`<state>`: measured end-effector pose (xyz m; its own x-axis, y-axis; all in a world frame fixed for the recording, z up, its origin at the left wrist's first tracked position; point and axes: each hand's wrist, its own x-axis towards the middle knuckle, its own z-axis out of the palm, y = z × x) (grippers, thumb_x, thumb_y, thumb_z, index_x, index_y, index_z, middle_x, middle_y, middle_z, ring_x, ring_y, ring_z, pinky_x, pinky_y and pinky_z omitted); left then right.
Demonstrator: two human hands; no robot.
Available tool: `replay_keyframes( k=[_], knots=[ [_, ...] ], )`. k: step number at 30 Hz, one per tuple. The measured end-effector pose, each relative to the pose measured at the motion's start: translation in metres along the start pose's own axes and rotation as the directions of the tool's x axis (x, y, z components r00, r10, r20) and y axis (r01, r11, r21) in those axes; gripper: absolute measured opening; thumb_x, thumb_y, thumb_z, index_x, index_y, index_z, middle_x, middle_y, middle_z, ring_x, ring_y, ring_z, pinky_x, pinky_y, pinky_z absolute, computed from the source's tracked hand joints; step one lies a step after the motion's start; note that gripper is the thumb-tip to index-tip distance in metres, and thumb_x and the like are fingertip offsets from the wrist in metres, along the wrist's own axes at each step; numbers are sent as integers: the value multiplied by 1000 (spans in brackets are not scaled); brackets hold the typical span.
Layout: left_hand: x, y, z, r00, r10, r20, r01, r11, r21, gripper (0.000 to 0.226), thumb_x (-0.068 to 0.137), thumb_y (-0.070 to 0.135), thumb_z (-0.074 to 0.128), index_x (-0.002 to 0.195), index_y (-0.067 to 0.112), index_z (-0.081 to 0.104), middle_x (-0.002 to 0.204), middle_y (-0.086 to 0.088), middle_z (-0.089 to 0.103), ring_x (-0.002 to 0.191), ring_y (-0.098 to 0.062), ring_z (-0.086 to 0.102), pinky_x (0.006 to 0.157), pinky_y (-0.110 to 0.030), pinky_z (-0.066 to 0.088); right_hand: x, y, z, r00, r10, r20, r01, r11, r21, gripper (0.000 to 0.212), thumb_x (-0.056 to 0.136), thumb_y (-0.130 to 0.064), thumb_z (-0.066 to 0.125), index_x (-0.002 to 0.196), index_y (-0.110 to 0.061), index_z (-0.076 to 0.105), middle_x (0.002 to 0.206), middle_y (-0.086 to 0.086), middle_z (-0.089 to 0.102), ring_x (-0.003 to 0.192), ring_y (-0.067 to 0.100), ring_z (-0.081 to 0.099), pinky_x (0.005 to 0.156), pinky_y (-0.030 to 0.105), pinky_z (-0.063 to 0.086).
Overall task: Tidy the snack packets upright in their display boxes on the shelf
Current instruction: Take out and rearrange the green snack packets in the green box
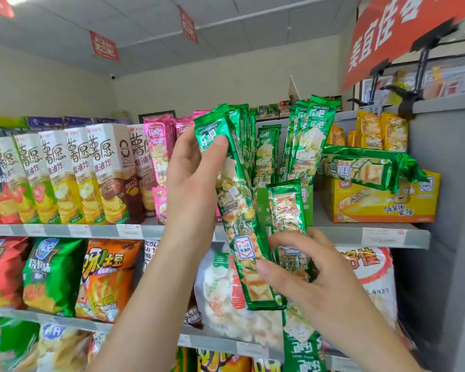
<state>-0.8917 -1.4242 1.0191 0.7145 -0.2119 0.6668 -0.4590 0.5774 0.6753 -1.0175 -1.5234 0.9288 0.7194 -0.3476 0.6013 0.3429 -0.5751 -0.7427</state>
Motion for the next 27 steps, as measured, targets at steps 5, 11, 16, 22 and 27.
replay_keyframes(
  k=[5,11,16,22,27],
  knots=[
    [-5,1,-1,998,13,55,-16,998,61,69,79,37,70,136,5,47,136,-12,57,128,-29,52,108,-59,37,-4,-1,1,1000,13,-6,-13,1000,-15,34,64,-67,63,93,-50,63,99,-6,52,97,-8,50,68,-2,39],
    [-16,-4,-4,993,-43,113,21,982,190,94,71,38,77,150,17,31,154,-5,37,139,-8,37,103,-36,47,-6,-3,4,997,20,-69,-21,1000,-12,34,66,-69,62,96,-54,62,101,-14,51,101,-10,49,71,0,39],
    [-52,-18,-12,960,-124,253,38,946,323,90,62,50,79,142,37,39,139,26,50,128,11,42,109,-25,40,-4,-4,2,986,-16,-166,7,998,-57,38,69,-76,62,97,-51,61,100,-17,51,104,-12,48,73,0,33],
    [-72,-21,-19,948,-119,295,31,958,286,21,78,30,73,98,29,67,94,3,74,89,-12,69,73,-23,54,-4,-4,2,993,-23,-119,19,999,-28,43,64,-76,67,99,-52,63,100,-24,48,107,-15,47,78,-3,32],
    [-74,-16,-24,959,-66,276,-30,943,332,22,88,25,66,110,29,64,99,11,72,87,-2,66,73,-17,51,1,-1,-4,999,-2,-47,3,1000,26,43,64,-72,57,105,-58,62,110,-19,53,113,-13,47,84,5,33]
  ],
)
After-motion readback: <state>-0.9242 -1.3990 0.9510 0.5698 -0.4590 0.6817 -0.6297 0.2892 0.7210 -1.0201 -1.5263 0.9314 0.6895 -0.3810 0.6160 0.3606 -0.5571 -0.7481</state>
